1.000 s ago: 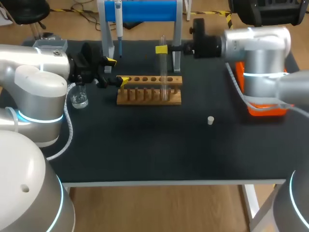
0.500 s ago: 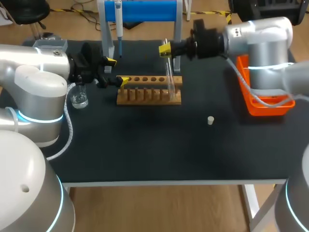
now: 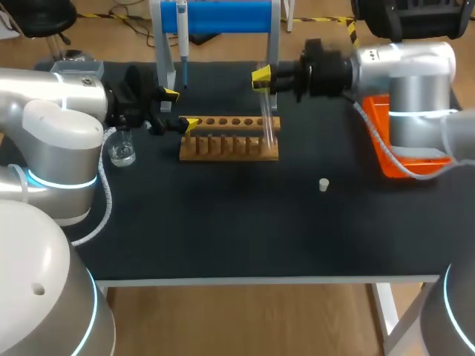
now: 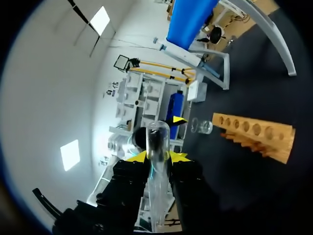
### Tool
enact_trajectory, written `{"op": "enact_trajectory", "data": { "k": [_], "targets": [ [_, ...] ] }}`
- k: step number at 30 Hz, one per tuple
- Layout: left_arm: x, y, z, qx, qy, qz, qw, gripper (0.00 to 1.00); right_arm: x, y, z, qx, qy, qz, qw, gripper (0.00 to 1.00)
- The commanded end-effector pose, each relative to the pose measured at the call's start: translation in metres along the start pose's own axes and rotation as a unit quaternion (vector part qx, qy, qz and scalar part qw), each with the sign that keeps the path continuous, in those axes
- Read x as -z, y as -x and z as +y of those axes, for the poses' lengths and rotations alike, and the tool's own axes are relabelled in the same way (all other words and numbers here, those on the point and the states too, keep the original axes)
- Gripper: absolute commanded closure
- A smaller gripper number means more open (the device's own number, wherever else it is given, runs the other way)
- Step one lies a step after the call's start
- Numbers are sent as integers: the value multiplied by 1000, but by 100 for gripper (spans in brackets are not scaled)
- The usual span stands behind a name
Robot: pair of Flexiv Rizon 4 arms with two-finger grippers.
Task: Invert the test tube, pick up the pipette, mount the tip to pipette, aspirate from beaker and dispense into the tube, eject the tip, return the pipette, and cap with the stopper.
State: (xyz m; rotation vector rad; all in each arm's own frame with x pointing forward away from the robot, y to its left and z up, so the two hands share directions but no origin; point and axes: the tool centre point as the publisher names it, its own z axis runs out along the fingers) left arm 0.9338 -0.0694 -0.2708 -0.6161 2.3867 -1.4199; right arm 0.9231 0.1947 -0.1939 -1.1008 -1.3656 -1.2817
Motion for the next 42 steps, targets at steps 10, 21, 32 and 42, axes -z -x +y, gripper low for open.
{"op": "enact_trajectory", "data": {
  "k": [10, 21, 32, 42],
  "targets": [
    [0, 1, 0, 0, 1, 1, 1000, 0, 2, 2, -5, -45, -47, 31, 997, 100],
    [0, 1, 0, 0, 1, 1, 1000, 0, 4, 6, -4, -70, -46, 41, 996, 100],
    [0, 1, 0, 0, 1, 1, 1000, 0, 4, 8, -2, -77, -36, 33, 996, 100],
    [3, -3, -6, -46, -32, -15, 998, 0, 4, 8, -2, -77, -36, 33, 996, 100]
  ]
}}
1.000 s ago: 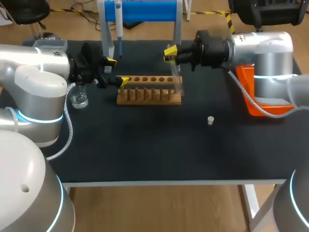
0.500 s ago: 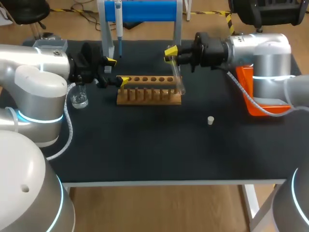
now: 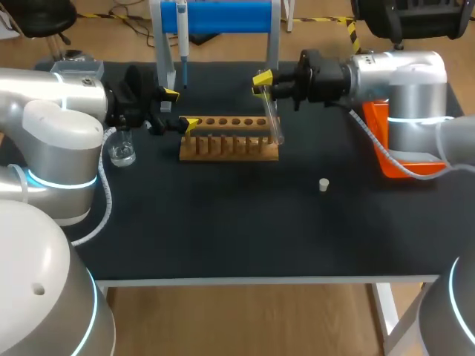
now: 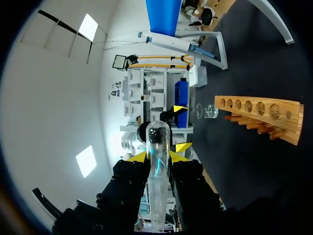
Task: Invert the test tube, pick up the pipette, mount the tip to pipette, aspirate from beaker and dispense into the tube, eject the tip, return the pipette, and cap with the stopper.
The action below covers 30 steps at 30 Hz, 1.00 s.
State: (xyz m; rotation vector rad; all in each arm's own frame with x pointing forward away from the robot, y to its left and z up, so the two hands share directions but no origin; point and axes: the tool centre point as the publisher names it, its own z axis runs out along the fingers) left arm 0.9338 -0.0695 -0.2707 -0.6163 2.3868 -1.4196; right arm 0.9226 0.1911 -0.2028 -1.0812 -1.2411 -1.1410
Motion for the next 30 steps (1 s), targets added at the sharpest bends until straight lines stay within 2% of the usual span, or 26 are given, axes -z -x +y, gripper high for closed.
{"op": "enact_trajectory", "data": {
  "k": [1, 4, 10, 12, 14, 16, 17, 18, 30],
  "targets": [
    [7, -9, -11, -88, -65, -31, 993, 0, 1, -1, 0, 0, 0, -2, 1000, 100],
    [15, -17, -13, -145, -154, -42, 977, 0, 1, -1, 0, 0, 0, -2, 1000, 100],
    [19, -31, -16, -256, -240, -31, 936, 0, 1, -1, 0, 0, 0, -2, 1000, 100],
    [22, -33, -20, -291, -263, -35, 919, 0, 1, -1, 0, 0, 0, -2, 1000, 100],
    [27, -38, -24, -340, -301, -29, 891, 0, 1, -1, 0, 0, 0, -2, 1000, 100],
    [31, -40, -31, -367, -316, -15, 875, 0, 1, -1, 0, 0, 0, -2, 1000, 100],
    [32, -40, -34, -372, -317, -5, 873, 0, 1, -1, 0, 0, 0, -2, 1000, 100],
    [33, -37, -38, -361, -309, 9, 880, 0, 1, -1, 0, 0, 0, -2, 1000, 100],
    [33, -37, -38, -361, -309, 9, 880, 0, 1, -1, 0, 0, 0, -2, 1000, 100]
  ]
}}
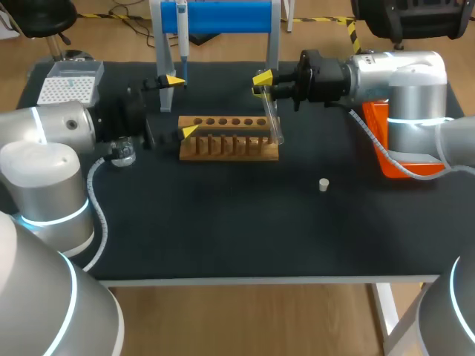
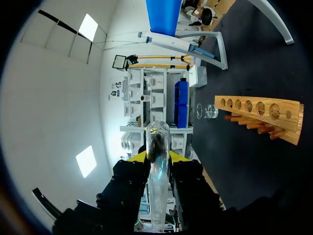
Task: Invert the test tube, pick up the pipette, mount the tip to pipette, aspirate from beaker and dispense into the tube, eject the tip, return the pipette, and cap with the stopper.
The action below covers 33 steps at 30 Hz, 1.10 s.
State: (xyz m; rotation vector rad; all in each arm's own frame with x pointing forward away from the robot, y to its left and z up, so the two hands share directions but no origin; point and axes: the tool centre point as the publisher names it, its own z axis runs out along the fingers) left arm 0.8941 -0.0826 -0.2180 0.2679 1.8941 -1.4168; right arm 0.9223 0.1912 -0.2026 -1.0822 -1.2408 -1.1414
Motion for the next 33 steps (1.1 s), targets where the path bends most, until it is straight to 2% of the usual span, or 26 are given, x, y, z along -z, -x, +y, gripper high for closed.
{"op": "enact_trajectory", "data": {
  "k": [1, 2, 4, 6, 12, 14, 15, 16, 18, 21, 33],
  "targets": [
    [2, -4, 2, -46, -122, -7, 991, 0, 1, -1, 0, 0, -1, -2, 1000, 100],
    [2, -6, -2, -82, -114, -12, 990, 0, 1, -1, 0, 0, -1, -2, 1000, 100],
    [1, -8, -11, -138, -131, -25, 981, 0, 1, -1, 0, 0, -1, -2, 1000, 100],
    [-4, -14, -19, -186, -129, -17, 974, 0, 1, -1, 0, 0, -1, -2, 1000, 100],
    [-20, -25, -37, -284, -113, 0, 952, 0, 1, -1, 0, 0, -1, -2, 1000, 100],
    [-23, -26, -39, -298, -101, -3, 949, 0, 1, -1, 0, 0, -1, -2, 1000, 100],
    [-25, -29, -43, -312, -111, -7, 943, 0, 1, -1, 0, 0, -1, -2, 1000, 100],
    [-27, -29, -45, -319, -104, -7, 942, 0, 1, -1, 0, 0, -1, -2, 1000, 100],
    [-31, -31, -50, -341, -103, -2, 934, 0, 1, -1, 0, 0, -1, -2, 1000, 100],
    [-36, -30, -57, -363, -80, 10, 928, 0, 1, -1, 0, 0, -1, -2, 1000, 100],
    [-36, -30, -57, -363, -80, 10, 928, 0, 1, -1, 0, 0, -1, -2, 1000, 100]
  ]
}}
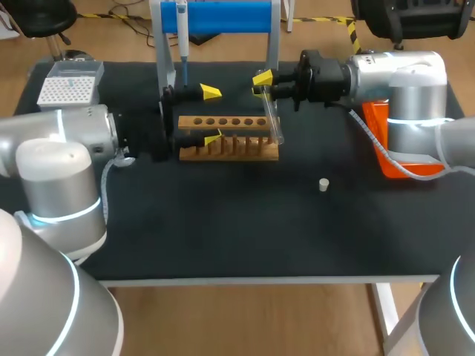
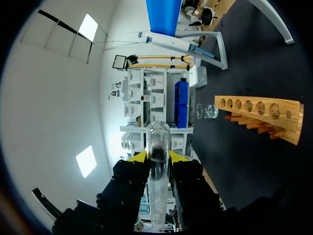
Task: Invert the test tube, pick up the pipette, mount the tip to pipette, aspirate from beaker and dispense into the tube, eject the tip, return the pipette, and cap with the stopper.
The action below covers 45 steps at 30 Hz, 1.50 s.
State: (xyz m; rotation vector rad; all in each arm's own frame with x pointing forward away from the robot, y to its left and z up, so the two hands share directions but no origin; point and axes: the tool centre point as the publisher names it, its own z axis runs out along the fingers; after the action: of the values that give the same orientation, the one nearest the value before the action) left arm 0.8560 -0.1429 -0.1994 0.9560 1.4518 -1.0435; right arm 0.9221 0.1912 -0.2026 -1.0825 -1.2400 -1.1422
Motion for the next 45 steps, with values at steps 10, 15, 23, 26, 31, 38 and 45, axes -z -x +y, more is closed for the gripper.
{"op": "enact_trajectory", "data": {
  "k": [10, 15, 23, 26, 31, 38, 45],
  "targets": [
    [-10, -1, -4, -17, -22, -15, 1000, 0, 1, -1, 0, 0, -1, -2, 1000, 100],
    [-26, 1, -10, -34, -56, 2, 998, 0, 1, -1, 0, 0, -1, -2, 1000, 100],
    [-52, 5, -22, -46, -97, 16, 994, 0, 1, -1, 0, 0, -1, -2, 1000, 100],
    [-59, 9, -26, -53, -106, 11, 993, 0, 1, -1, 0, 0, -1, -2, 1000, 100],
    [-72, 10, -34, -61, -119, 4, 991, 0, 1, -1, 0, 0, -1, -2, 1000, 100],
    [-85, 8, -46, -63, -130, -4, 989, 0, 1, -1, 0, 0, -1, -2, 1000, 100],
    [-96, 6, -55, -65, -137, -14, 988, 0, 1, -1, 0, 0, -1, -2, 1000, 100]
  ]
}}
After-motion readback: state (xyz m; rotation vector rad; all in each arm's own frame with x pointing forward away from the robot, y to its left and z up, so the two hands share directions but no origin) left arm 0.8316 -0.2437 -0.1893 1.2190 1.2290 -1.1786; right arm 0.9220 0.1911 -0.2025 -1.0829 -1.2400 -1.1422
